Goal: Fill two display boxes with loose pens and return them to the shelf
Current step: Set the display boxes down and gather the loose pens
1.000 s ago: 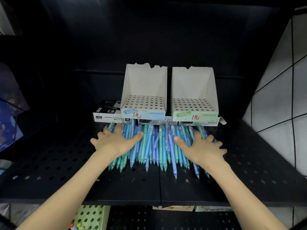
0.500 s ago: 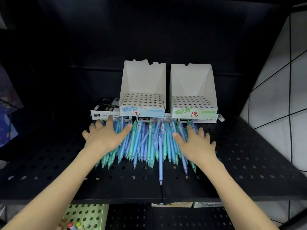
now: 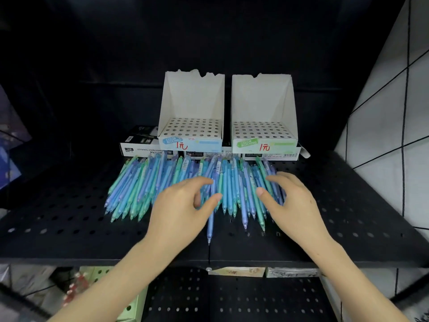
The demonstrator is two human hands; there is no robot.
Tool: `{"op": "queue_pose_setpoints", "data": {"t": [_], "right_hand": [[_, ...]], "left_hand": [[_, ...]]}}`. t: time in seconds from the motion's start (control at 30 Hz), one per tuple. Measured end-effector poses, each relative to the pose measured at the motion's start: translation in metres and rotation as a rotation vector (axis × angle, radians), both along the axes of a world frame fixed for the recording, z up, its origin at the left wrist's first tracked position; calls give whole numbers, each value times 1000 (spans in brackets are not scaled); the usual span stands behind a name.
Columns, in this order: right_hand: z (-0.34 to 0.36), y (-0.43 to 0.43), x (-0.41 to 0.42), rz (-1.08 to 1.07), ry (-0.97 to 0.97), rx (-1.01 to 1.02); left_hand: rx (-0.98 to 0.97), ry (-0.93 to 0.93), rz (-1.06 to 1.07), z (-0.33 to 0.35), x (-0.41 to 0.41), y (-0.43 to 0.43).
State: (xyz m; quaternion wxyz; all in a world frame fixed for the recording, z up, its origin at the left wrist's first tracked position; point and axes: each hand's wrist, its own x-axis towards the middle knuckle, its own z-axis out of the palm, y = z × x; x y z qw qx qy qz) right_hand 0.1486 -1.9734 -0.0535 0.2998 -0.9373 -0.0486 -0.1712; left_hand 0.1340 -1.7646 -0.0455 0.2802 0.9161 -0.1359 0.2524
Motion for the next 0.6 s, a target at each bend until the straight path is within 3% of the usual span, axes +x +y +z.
{"op": "queue_pose_setpoints", "data": {"t": [0.13,0.5,0.6], "right_hand": [[-4,-8,-5,29,-14,12],[-11,-14,-2,93,-43,39],[-13,-16,-1,86,-88,66]], "left_hand": [[-29,126,112,-6,-13,-12],[-26,191,301,-2,-34,-40],[-157,258,303,-1,-33,-36]]}}
